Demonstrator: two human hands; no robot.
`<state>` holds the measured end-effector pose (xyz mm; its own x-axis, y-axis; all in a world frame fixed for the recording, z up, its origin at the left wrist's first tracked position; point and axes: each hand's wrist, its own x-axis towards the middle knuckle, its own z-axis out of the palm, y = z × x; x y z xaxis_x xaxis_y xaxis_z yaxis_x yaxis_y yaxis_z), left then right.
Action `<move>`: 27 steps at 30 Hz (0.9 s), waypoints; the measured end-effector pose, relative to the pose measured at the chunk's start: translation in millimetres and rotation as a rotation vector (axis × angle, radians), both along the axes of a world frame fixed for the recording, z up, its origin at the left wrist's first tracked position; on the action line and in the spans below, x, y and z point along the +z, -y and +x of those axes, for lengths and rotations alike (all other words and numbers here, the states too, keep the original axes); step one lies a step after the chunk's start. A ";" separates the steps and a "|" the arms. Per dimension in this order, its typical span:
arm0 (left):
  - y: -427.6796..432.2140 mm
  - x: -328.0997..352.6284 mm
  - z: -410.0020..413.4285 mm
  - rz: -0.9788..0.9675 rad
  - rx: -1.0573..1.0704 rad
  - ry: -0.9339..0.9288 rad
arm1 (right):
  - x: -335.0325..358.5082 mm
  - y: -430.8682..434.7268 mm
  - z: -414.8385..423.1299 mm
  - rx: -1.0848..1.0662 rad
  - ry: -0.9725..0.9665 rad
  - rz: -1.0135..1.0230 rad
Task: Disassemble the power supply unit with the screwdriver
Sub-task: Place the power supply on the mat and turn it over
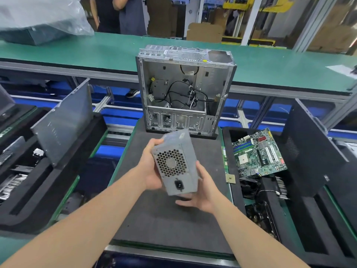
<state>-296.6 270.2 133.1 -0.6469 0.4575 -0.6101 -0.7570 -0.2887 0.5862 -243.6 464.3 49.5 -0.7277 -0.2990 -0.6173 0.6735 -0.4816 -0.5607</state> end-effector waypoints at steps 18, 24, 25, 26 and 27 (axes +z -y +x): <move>17.1 -90.5 36.2 -0.395 0.004 -0.237 | -17.5 -5.7 4.2 -0.345 -0.133 0.276; 26.7 -95.2 39.9 -0.546 -0.116 -0.328 | -26.6 5.9 0.8 -0.377 -0.124 0.343; 29.5 -94.9 39.8 -0.588 -0.158 -0.355 | -26.6 6.4 -1.2 -0.375 -0.097 0.421; 32.9 -94.8 39.6 -0.609 -0.207 -0.383 | -26.2 6.4 -2.3 -0.376 -0.057 0.510; 36.9 -94.1 40.0 -0.606 -0.254 -0.406 | -26.5 5.6 -2.1 -0.383 -0.023 0.576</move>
